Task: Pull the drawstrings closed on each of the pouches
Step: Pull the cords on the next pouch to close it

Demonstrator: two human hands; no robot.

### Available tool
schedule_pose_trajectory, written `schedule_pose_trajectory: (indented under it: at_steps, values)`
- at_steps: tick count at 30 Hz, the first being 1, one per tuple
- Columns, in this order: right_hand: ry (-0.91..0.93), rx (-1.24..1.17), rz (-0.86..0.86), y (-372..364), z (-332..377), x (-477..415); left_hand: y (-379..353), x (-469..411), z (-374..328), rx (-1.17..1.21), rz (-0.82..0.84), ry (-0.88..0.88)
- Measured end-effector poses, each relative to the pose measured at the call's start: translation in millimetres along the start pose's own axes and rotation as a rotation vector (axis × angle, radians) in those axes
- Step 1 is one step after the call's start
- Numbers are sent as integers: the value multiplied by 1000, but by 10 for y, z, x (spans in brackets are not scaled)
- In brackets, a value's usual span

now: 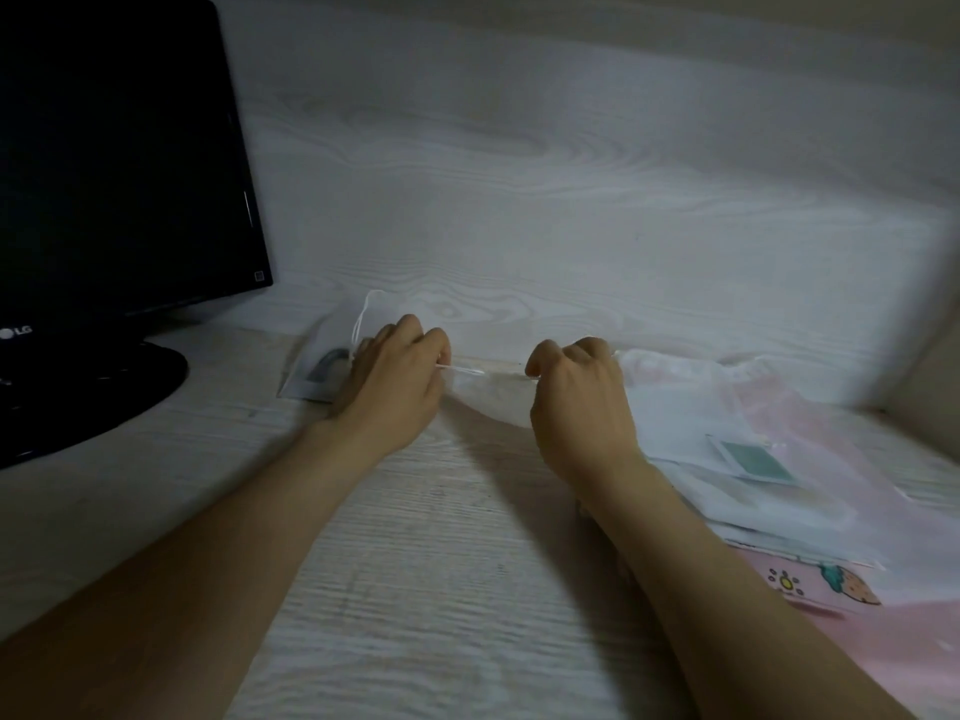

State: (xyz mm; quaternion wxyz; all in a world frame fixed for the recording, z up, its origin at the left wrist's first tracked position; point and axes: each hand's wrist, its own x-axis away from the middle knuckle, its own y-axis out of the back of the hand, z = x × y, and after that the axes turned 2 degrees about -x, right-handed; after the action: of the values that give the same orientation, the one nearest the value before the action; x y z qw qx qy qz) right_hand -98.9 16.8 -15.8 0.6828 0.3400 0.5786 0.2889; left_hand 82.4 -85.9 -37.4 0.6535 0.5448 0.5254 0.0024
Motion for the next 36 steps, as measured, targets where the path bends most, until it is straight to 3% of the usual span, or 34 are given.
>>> schedule_pose_trajectory:
  at_steps: [4, 11, 17, 21, 24, 29, 36]
  values:
    - [32, -41, -16, -3, 21, 36, 21, -18, 49, -5, -80, -66]
    - [168, -57, 89, 50, 100, 71, 48, -54, -8, -118, -155, 20]
    - [314, -74, 73, 3, 151, 82, 19, -36, -168, 268, -89, 157]
    - [362, -191, 215, -8, 155, 92, 14, -25, -234, 487, 50, 205]
    - [232, -406, 283, -27, 149, 95, -39, -1, -190, 532, 155, 203]
    - [-143, -646, 128, -9, 104, 8, -64, 8, -140, 647, 297, 233]
    - [-277, -703, 236, -83, 80, 27, 2, -7, -290, 884, 391, 211]
